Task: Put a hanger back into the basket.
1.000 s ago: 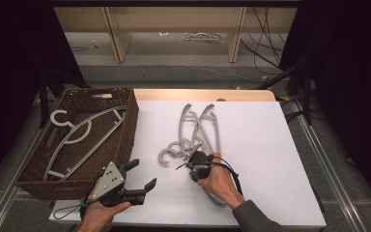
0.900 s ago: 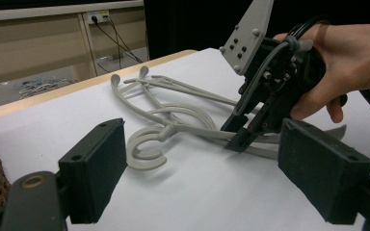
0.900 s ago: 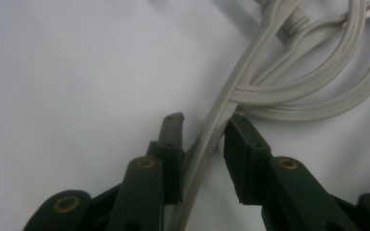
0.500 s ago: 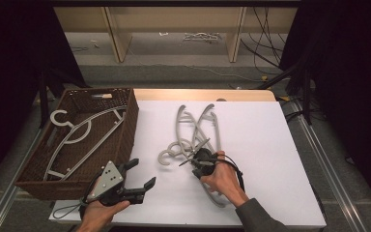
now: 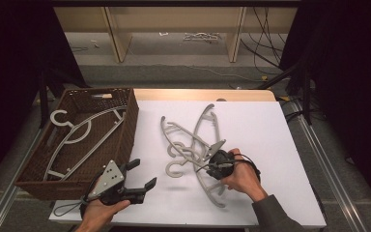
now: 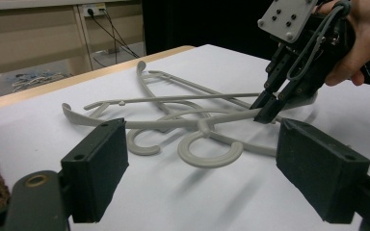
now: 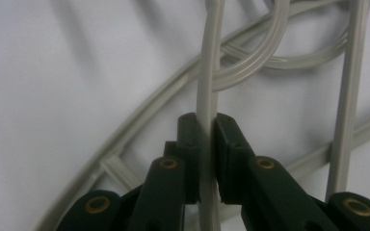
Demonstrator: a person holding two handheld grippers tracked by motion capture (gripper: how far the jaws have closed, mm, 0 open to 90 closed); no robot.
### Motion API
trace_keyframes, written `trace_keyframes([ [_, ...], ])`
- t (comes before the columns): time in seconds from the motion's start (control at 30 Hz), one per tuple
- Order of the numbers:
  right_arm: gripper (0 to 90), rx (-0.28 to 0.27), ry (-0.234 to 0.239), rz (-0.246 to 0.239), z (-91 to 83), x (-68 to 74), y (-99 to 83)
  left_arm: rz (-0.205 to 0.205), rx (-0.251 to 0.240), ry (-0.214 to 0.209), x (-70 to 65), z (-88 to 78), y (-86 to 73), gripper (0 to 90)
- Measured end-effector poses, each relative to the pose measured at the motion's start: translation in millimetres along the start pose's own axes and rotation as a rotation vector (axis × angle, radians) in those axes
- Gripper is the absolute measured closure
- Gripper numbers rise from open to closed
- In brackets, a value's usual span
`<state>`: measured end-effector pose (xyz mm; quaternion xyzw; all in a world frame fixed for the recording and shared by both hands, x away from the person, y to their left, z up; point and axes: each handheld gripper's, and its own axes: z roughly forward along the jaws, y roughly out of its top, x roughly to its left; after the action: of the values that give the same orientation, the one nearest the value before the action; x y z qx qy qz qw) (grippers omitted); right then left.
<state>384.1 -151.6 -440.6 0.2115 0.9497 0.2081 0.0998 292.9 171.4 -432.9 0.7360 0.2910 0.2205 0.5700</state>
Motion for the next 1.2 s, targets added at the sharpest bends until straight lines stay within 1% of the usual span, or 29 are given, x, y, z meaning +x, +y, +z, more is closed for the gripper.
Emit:
trace_keyframes([
  [0.07,82.7,-0.013,0.001,-0.029,-4.6,-1.2,-3.7,0.025,0.018,-0.001,-1.1,3.1,4.8,18.8],
  [0.1,82.8,-0.016,0.006,-0.037,-7.2,-1.7,-5.4,0.054,0.027,0.008,-1.0,5.1,8.4,19.3],
  [0.13,82.8,-0.024,0.004,-0.046,-9.3,-1.9,-7.1,0.077,0.053,0.033,-1.0,7.1,14.1,20.0],
  [0.17,82.8,-0.035,-0.001,-0.058,-12.7,-2.1,-9.1,0.085,0.070,0.046,-0.4,8.2,18.1,21.0],
  [0.2,82.8,-0.039,-0.003,-0.070,-14.8,-2.4,-10.0,0.085,0.070,0.046,-0.4,8.2,18.1,21.7],
  [0.23,82.9,-0.044,-0.001,-0.081,-17.6,-2.6,-11.4,0.101,0.111,0.060,3.3,12.8,28.4,22.2],
  [0.27,82.9,-0.044,-0.001,-0.081,-17.6,-2.6,-11.4,0.101,0.111,0.060,3.3,12.8,28.4,23.0],
  [0.3,82.9,-0.050,-0.005,-0.089,-20.0,-2.8,-12.7,0.123,0.163,0.062,5.4,18.1,34.9,23.0],
  [0.33,82.9,-0.057,-0.011,-0.106,-25.4,-3.2,-15.2,0.145,0.229,0.063,4.7,24.8,39.2,27.2],
  [0.37,82.9,-0.058,-0.014,-0.106,-27.0,-2.5,-15.8,0.163,0.255,0.063,4.9,29.0,41.1,27.1],
  [0.4,82.9,-0.058,-0.014,-0.106,-27.0,-2.5,-15.8,0.163,0.255,0.063,4.9,29.0,41.1,27.1],
  [0.43,83.0,-0.061,-0.019,-0.124,-31.5,-1.4,-17.4,0.212,0.318,0.060,8.0,43.1,46.9,27.8],
  [0.47,83.0,-0.061,-0.019,-0.124,-31.5,-1.4,-17.4,0.212,0.318,0.060,8.0,43.1,46.9,28.1],
  [0.5,83.0,-0.059,-0.018,-0.138,-34.7,0.0,-18.0,0.233,0.367,0.040,10.2,57.2,50.4,29.7],
  [0.53,83.0,-0.059,-0.018,-0.138,-34.7,0.0,-18.0,0.233,0.367,0.040,10.2,57.2,50.4,30.9],
  [0.57,83.0,-0.064,-0.029,-0.151,-39.3,3.4,-18.2,0.251,0.408,0.026,10.2,70.9,51.5,31.1],
  [0.6,83.1,-0.065,-0.029,-0.155,-40.9,4.3,-18.2,0.251,0.408,0.026,10.2,70.9,51.5,31.9],
  [0.63,83.1,-0.072,-0.032,-0.162,-43.3,5.2,-18.2,0.250,0.440,-0.022,11.9,82.8,52.0,35.3],
  [0.67,83.1,-0.076,-0.036,-0.166,-45.6,6.1,-18.1,0.276,0.457,-0.029,12.9,86.1,53.2,37.0],
  [0.7,83.1,-0.077,-0.037,-0.174,-48.1,6.8,-18.2,0.291,0.460,-0.026,12.5,89.9,53.5,37.0],
  [0.73,83.1,-0.077,-0.037,-0.174,-48.1,6.8,-18.2,0.291,0.460,-0.026,12.5,89.9,53.5,37.4],
  [0.77,83.1,-0.085,-0.037,-0.183,-53.0,8.9,-18.3,0.330,0.488,-0.047,11.4,95.2,54.1,37.1],
  [0.8,83.1,-0.085,-0.037,-0.183,-53.0,8.9,-18.3,0.330,0.488,-0.047,11.4,95.2,54.1,36.7],
  [0.83,83.1,-0.098,-0.036,-0.173,-56.1,10.0,-18.0,0.341,0.515,-0.068,9.2,101.7,53.5,35.7],
  [1.0,83.1,-0.106,-0.031,-0.188,-60.6,12.3,-16.8,0.364,0.532,-0.091,12.0,110.6,54.4,35.8],
  [1.07,83.1,-0.104,-0.028,-0.195,-63.3,13.3,-16.0,0.363,0.540,-0.099,13.3,112.3,54.2,37.2],
  [1.1,83.1,-0.106,-0.029,-0.200,-64.9,13.9,-15.5,0.376,0.548,-0.117,16.1,114.9,54.3,39.5],
  [1.13,83.1,-0.106,-0.029,-0.200,-64.9,13.9,-15.5,0.376,0.548,-0.117,16.1,114.9,54.3,42.2],
  [1.2,83.1,-0.109,-0.031,-0.206,-68.2,15.5,-14.9,0.397,0.545,-0.135,16.4,117.0,54.4,42.8],
])
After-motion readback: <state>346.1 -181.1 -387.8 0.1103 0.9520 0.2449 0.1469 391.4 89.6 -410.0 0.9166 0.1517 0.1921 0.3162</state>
